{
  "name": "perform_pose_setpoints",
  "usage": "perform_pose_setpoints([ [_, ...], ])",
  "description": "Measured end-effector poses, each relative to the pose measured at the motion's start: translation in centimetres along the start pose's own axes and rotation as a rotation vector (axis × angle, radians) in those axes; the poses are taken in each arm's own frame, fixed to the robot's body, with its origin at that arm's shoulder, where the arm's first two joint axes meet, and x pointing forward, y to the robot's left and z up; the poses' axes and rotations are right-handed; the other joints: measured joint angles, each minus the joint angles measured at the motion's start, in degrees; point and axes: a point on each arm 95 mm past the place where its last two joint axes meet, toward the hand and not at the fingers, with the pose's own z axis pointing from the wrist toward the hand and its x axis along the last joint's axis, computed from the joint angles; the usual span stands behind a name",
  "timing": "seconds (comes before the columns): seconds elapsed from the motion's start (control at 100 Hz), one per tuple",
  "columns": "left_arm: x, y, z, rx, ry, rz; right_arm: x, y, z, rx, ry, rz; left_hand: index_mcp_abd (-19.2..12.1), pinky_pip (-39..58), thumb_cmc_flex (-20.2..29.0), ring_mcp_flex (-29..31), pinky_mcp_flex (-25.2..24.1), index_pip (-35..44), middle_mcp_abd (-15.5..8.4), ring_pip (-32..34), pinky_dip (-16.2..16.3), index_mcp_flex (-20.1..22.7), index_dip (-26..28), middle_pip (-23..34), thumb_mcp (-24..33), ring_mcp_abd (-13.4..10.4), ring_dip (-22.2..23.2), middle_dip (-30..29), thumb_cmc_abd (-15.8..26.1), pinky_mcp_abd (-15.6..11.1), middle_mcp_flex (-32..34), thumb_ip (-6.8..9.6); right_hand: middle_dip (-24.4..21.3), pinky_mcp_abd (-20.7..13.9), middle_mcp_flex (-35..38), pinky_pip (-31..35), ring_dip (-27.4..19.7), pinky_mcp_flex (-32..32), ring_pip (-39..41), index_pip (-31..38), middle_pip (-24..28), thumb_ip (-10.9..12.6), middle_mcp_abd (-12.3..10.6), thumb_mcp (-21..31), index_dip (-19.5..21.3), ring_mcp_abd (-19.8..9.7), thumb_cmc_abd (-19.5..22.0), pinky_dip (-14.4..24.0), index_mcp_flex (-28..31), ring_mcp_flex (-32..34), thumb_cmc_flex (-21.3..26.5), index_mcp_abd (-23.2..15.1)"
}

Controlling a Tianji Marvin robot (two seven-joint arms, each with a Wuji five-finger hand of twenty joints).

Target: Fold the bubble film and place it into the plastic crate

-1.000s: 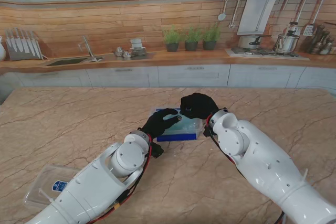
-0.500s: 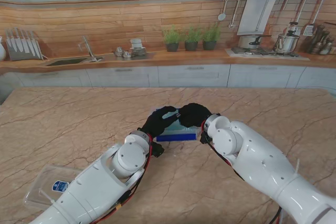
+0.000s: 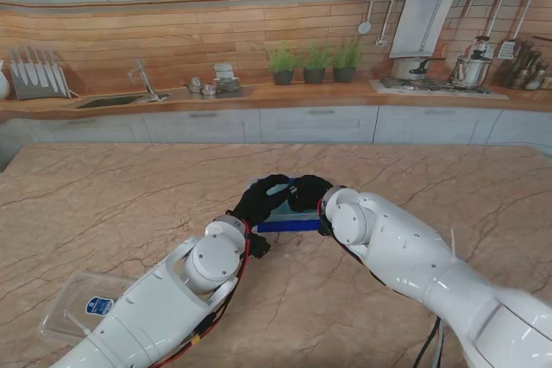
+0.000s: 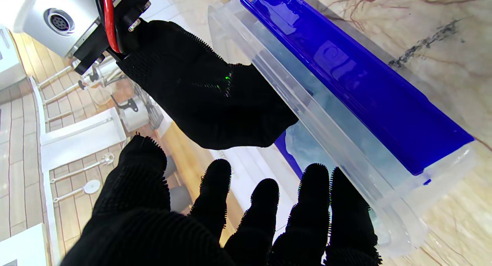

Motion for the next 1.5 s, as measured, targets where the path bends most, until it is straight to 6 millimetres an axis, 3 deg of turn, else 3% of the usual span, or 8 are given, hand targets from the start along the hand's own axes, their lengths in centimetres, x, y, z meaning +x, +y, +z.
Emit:
perform_pose_setpoints([
  [0.17, -0.1, 0.0, -0.1, 0.003, -0.001, -0.002, 0.2, 0.2, 0.1, 0.029, -0.014, 0.011, 0.0, 0.0, 0.0, 0.0, 0.1, 0.0, 0.0, 0.0, 0.0, 0.0, 0.0, 0.0, 0.0, 0.0, 0.0, 0.0, 0.0, -0.7, 0.0, 0.00, 0.1, 0.3, -0.6, 0.9, 0.4, 0.0, 0.9, 0.0, 0.0, 0.0, 0.0, 0.0, 0.3, 0.0, 0.0, 0.0, -0.6, -0.7, 0.0, -1.0],
  [0.29, -0.1, 0.0, -0.1, 0.003, -0.002, -0.003, 0.1, 0.1, 0.8, 0.048, -0.019, -0.017, 0.0, 0.0, 0.0, 0.0, 0.1, 0.0, 0.0, 0.0, 0.0, 0.0, 0.0, 0.0, 0.0, 0.0, 0.0, 0.0, 0.0, -0.8, 0.0, 0.00, 1.5, 0.3, -0.6, 1.6, 2.7, 0.0, 5.5, 0.0, 2.7, 0.0, -0.4, 0.0, 1.5, -2.0, 0.0, 0.7, -0.8, 0.1, 0.0, -2.9],
  [0.38, 0.0, 0.2, -0.1, -0.003, 0.013, 0.022, 0.1, 0.2, 1.3, 0.057, -0.020, -0.010, 0.0, 0.0, 0.0, 0.0, 0.1, 0.0, 0.0, 0.0, 0.0, 0.0, 0.0, 0.0, 0.0, 0.0, 0.0, 0.0, 0.0, 0.1, 0.0, 0.00, 2.8, 0.3, -0.6, 2.1, 2.8, 0.0, 6.8, -0.1, 5.6, 0.0, -0.2, 0.0, 1.7, -1.5, 0.0, 1.3, -0.9, 1.2, 0.0, -3.4],
  [0.54, -0.3, 0.2, -0.2, -0.017, 0.024, 0.056, 0.3, 0.2, 1.3, 0.060, -0.018, 0.005, 0.0, 0.0, 0.0, 0.0, 0.1, 0.0, 0.0, 0.0, 0.0, 0.0, 0.0, 0.0, 0.0, 0.0, 0.0, 0.0, 0.0, 0.2, 0.0, 0.00, 3.0, 0.7, -0.6, 2.1, 2.8, -0.2, 7.0, -0.6, 5.6, 0.0, 0.9, 0.0, 1.7, -0.5, 0.0, 1.3, -1.0, 1.2, 0.0, -3.4],
  [0.74, 0.0, -0.1, -0.6, 0.009, 0.044, 0.023, 0.5, 0.0, 0.3, 0.039, 0.010, 0.012, 0.0, 0.0, 0.0, 0.0, 0.1, 0.0, 0.0, 0.0, 0.0, 0.0, -0.1, 0.0, 0.0, 0.0, 0.0, 0.0, 0.0, 0.8, 0.0, 0.00, 0.7, 0.6, -1.7, 2.1, 1.7, -1.7, 2.7, -0.7, 0.3, 0.0, 0.7, -1.2, 1.6, 0.2, 0.0, 1.3, -1.4, 0.0, 0.0, -3.5],
  [0.93, 0.9, -0.2, -1.5, 0.024, 0.115, 0.025, 0.6, 0.1, -0.9, 0.003, 0.033, 0.015, 0.0, 0.0, 0.0, 0.0, 0.1, 0.0, 0.0, 0.0, 0.0, 0.0, -0.1, 0.0, 0.0, 0.0, 0.0, 0.0, 0.0, 0.9, 0.1, 0.00, 0.6, 0.2, -2.6, 1.9, -1.3, -2.9, -2.0, -0.8, 0.2, 0.0, 0.5, -5.6, 2.1, 0.1, 0.9, 1.9, -1.8, -1.6, -1.2, -3.7],
  [1.5, 2.0, -0.7, -2.1, 0.035, 0.170, 0.025, 1.0, 2.9, -2.3, -0.098, 0.082, 0.003, 0.0, 0.0, 0.0, 0.0, 0.1, 0.0, 0.0, 0.0, 0.0, 0.0, -0.1, 0.0, 0.0, 0.5, 0.0, 0.0, 0.0, 1.2, 0.3, 0.00, 0.6, -0.4, -2.6, 1.8, -1.4, -3.7, -2.9, -0.8, 0.2, 0.0, 0.3, -8.6, 2.4, -0.5, 1.4, 2.6, -2.3, -2.8, -1.2, -4.2],
])
